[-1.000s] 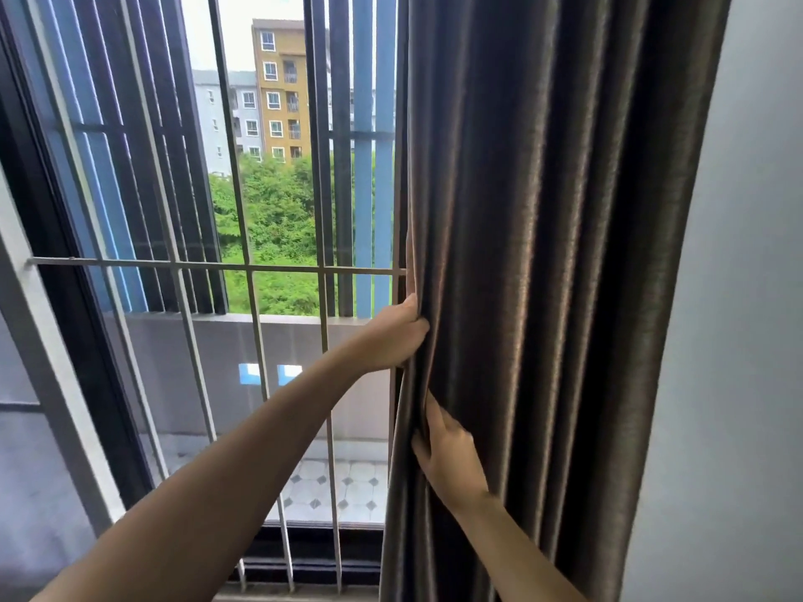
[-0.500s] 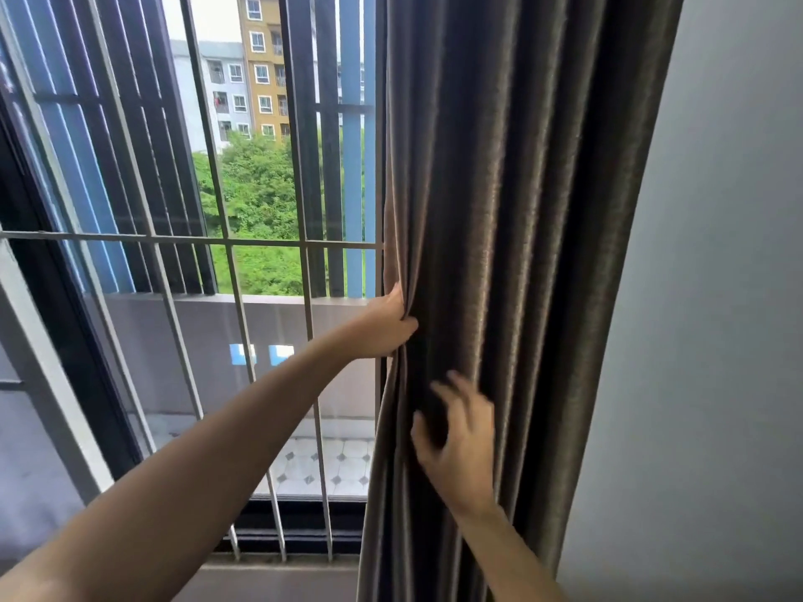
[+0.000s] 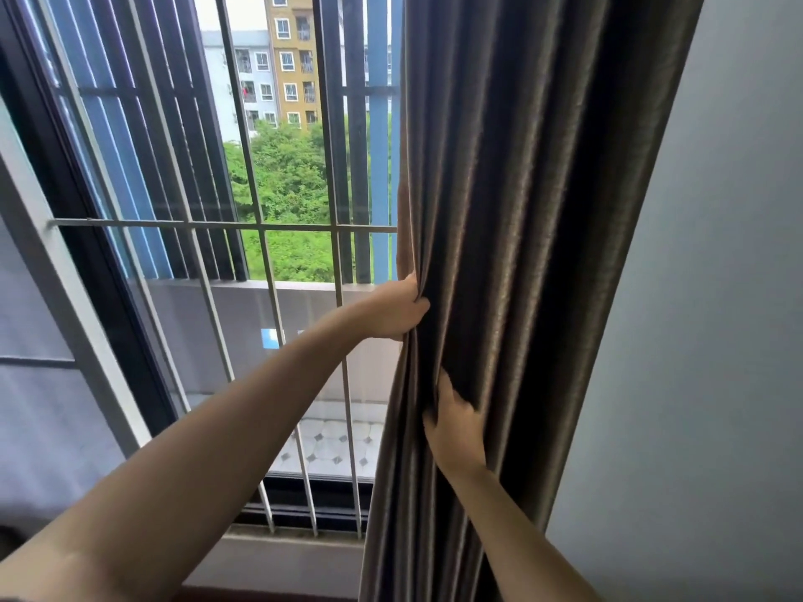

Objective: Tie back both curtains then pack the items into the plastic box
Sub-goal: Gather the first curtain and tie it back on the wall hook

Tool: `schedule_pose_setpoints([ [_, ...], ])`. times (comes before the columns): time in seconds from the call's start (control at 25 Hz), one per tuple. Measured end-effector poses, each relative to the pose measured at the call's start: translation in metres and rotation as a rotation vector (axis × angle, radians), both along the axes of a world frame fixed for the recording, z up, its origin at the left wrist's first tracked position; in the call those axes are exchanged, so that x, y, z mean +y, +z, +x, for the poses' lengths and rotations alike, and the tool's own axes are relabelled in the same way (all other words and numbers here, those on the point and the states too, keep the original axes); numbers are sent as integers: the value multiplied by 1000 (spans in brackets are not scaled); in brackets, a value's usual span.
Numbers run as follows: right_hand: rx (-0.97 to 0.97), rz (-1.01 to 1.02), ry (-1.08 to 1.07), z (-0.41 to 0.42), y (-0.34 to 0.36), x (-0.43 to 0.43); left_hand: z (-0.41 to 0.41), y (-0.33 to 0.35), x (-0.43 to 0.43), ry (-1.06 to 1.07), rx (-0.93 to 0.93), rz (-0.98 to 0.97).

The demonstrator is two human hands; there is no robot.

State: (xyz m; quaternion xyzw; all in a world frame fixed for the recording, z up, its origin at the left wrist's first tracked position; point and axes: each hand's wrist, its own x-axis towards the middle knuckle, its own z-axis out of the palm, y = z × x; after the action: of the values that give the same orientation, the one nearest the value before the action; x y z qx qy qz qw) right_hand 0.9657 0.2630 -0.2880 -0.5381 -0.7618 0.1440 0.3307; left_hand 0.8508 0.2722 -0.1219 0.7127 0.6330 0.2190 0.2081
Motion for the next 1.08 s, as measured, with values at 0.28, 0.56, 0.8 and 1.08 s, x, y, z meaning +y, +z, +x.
schedule_pose_setpoints([
  [0.28,-4,-86,77,-13,-1,-16,20,-11,4,-1,-150,123],
  [0.56,48,116,64,-2,7,-21,17,-14,19,-43,131,201],
  [0.8,470,422,-297,26,45,9,3,-8,15,32,146,115],
  [1.08,419,192,-184,42,49,24,4,-14,13,67,48,129],
])
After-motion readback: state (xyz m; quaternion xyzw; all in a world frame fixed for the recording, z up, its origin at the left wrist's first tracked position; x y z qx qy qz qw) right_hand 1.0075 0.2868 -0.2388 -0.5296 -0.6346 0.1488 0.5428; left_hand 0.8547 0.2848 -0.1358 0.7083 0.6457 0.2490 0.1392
